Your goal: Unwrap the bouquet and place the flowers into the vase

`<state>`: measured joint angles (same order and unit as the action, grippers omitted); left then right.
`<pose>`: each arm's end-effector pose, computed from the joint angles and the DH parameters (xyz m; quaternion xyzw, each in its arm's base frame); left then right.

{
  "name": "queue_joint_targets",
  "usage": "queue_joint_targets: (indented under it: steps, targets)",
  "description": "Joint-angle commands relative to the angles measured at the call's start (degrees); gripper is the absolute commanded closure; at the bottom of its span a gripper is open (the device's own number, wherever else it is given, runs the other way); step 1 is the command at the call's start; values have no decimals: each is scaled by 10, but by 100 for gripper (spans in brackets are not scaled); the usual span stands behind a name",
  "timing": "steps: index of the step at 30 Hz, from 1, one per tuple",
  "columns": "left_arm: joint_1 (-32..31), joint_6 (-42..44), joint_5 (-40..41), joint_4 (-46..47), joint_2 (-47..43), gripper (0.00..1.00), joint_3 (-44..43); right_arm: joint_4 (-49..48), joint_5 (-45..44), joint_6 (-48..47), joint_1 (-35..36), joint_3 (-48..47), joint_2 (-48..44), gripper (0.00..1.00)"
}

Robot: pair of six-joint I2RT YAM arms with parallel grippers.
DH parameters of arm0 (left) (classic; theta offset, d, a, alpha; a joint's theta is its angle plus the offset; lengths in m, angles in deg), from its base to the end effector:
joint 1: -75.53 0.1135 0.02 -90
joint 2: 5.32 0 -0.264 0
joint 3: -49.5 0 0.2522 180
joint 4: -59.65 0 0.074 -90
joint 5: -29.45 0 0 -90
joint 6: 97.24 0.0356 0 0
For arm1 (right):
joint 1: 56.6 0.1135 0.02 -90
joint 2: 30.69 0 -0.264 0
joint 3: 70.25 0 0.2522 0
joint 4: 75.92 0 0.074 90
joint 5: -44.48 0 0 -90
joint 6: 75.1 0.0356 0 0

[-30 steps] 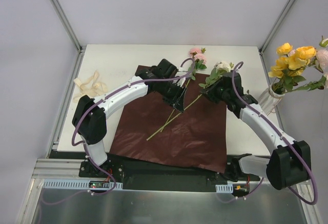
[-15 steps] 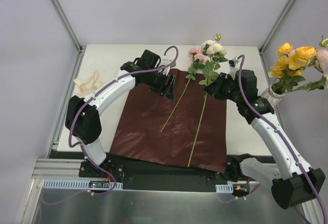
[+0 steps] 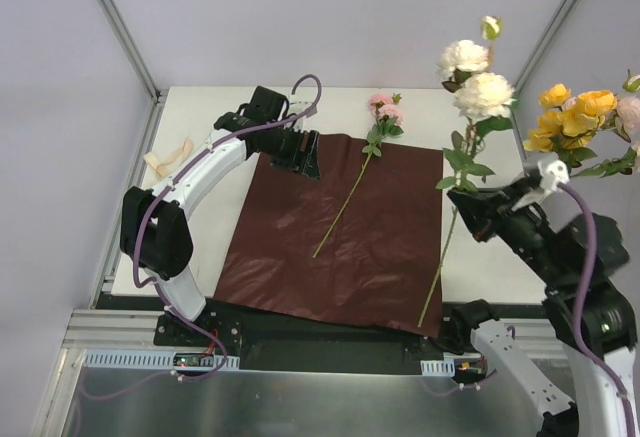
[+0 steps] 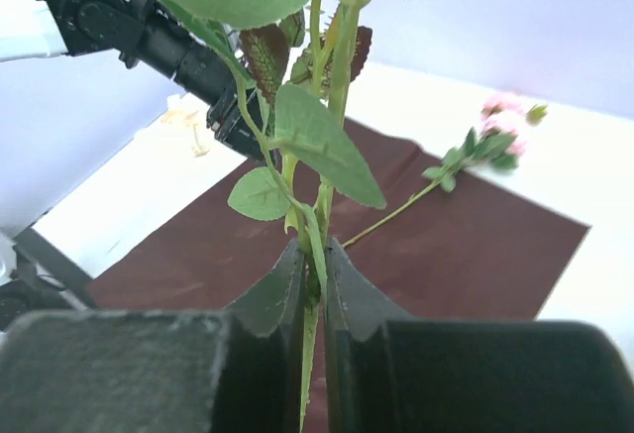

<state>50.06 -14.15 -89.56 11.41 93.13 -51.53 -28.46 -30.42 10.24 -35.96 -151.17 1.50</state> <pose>0.3395 -0.1808 0.3108 0.2379 0.8696 -0.3246 0.2862 0.0634 0.0338 0.4461 -0.2435 0.6558 0.1895 0.6891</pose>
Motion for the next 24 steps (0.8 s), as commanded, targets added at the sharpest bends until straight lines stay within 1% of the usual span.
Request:
queue_joint_targets:
  steps: [1,2,4,7,10,11,13,16,18,19,21,22,23,24]
  targets:
    - [-2,11,4,5,-12,35,-5,49,-60,-96,3,-41,-38,100]
    - [-2,11,6,6,-13,35,-3,48,-91,-101,3,-44,-43,99]
    - [-2,13,11,5,-14,35,-3,40,-119,-118,2,-51,-51,99]
    - [-2,13,13,5,-12,35,-3,17,-184,-135,3,-61,-52,100]
    - [-2,9,5,6,-9,35,-3,-17,-235,-176,3,-71,-51,100]
    - [-2,8,0,5,-10,35,-4,-35,-257,-210,3,-73,-50,100]
    - [-2,2,-12,9,-12,35,-4,-51,-284,-233,3,-84,-39,100]
    - [-2,-8,-31,13,-20,34,-2,-95,-293,-279,3,-94,-22,100]
    - [-2,-19,-44,19,-29,34,3,-155,-299,-312,2,-86,-14,100]
    - [-2,-24,-57,24,-32,34,7,-195,-305,-325,3,-85,-10,100]
    - [-3,-42,-76,40,-37,34,19,-225,-317,-356,3,-89,12,100]
    - [-4,-49,-86,44,-37,34,22,-250,-321,-385,3,-93,21,100]
    - [-4,-61,-115,53,-35,34,24,-264,-324,-400,2,-97,38,100]
    - [-5,-66,-127,58,-34,34,25,-280,-324,-415,2,-99,46,100]
